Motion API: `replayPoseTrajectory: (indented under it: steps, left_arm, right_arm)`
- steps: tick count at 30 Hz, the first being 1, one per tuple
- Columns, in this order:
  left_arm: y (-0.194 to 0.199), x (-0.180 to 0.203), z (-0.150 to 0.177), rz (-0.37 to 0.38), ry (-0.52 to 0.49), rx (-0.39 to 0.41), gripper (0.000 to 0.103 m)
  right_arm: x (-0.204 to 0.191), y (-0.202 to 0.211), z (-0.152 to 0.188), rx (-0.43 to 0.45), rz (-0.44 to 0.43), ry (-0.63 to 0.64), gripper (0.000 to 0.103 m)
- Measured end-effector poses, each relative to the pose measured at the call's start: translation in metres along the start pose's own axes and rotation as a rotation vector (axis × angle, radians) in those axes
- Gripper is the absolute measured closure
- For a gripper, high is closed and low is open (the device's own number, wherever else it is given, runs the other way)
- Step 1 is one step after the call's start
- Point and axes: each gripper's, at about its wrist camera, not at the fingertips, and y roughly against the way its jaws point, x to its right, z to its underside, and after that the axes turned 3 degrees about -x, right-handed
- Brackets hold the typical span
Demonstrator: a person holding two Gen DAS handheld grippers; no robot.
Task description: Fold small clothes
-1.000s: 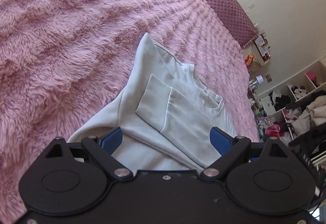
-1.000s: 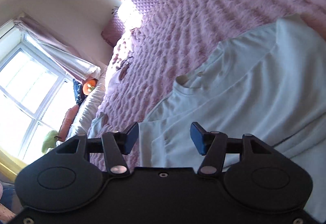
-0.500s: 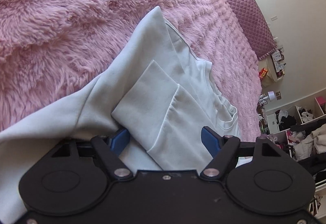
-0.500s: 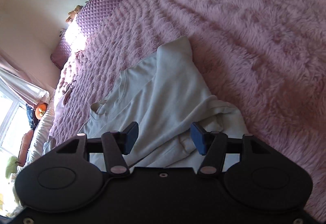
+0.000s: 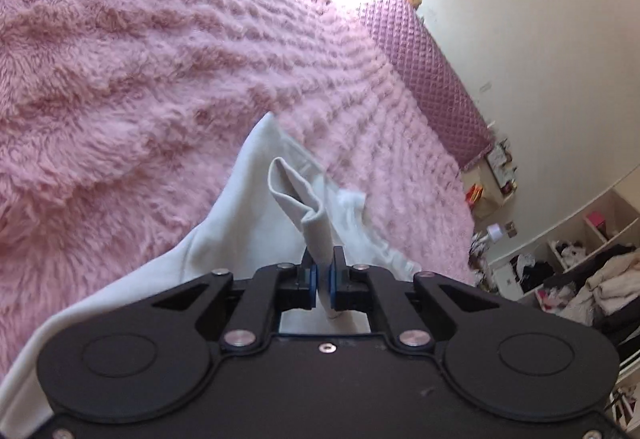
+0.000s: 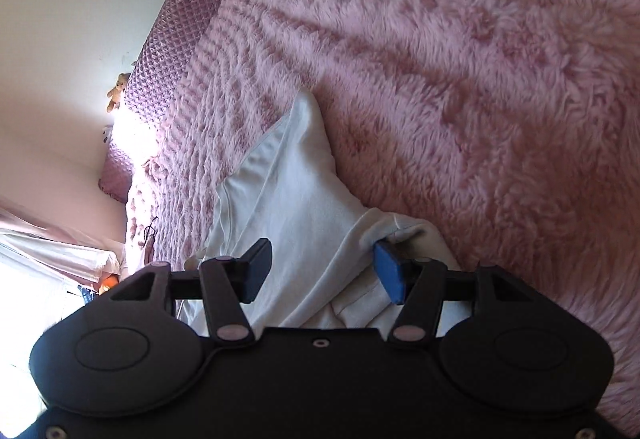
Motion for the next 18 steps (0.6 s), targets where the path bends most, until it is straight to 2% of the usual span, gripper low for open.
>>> replayPoseTrajectory:
  steps: [2, 3, 5, 12, 13, 14, 15, 17, 18]
  left_arm:
    - [-0.015, -0.017, 0.007, -0.096, -0.005, -0.078, 0.100]
    - [-0.021, -0.024, 0.010, -0.117, -0.001, -0.099, 0.098]
    - [-0.024, -0.035, 0.016, -0.110, 0.001, -0.102, 0.097]
    - [-0.032, -0.027, 0.008, -0.120, -0.021, -0.119, 0.097]
    - [-0.032, -0.027, 0.007, -0.120, -0.017, -0.121, 0.097]
    - [-0.030, -0.028, 0.007, -0.125, -0.015, -0.121, 0.097]
    - [-0.027, -0.026, 0.006, -0.135, -0.012, -0.116, 0.098]
    - [-0.017, -0.019, 0.004, -0.138, -0.017, -0.088, 0.098]
    - [-0.014, -0.015, 0.004, -0.137, -0.039, -0.076, 0.098]
  right_arm:
    - [-0.001, -0.002, 0.004, 0.000, 0.019, 0.018, 0.046]
    - [-0.002, -0.002, 0.006, 0.002, 0.024, 0.014, 0.046]
    - [-0.004, 0.000, 0.008, -0.002, 0.018, -0.015, 0.045]
    - [-0.009, -0.009, 0.013, -0.011, 0.033, -0.035, 0.047]
    - [-0.007, -0.011, 0.011, 0.001, 0.034, -0.043, 0.055]
    - [-0.007, -0.014, 0.009, 0.004, 0.055, -0.043, 0.099]
    - [-0.007, -0.015, 0.008, -0.008, 0.071, -0.054, 0.096]
    - [-0.005, -0.006, 0.007, 0.013, 0.026, -0.087, 0.096]
    - [-0.007, 0.000, 0.008, 0.024, 0.031, -0.071, 0.097]
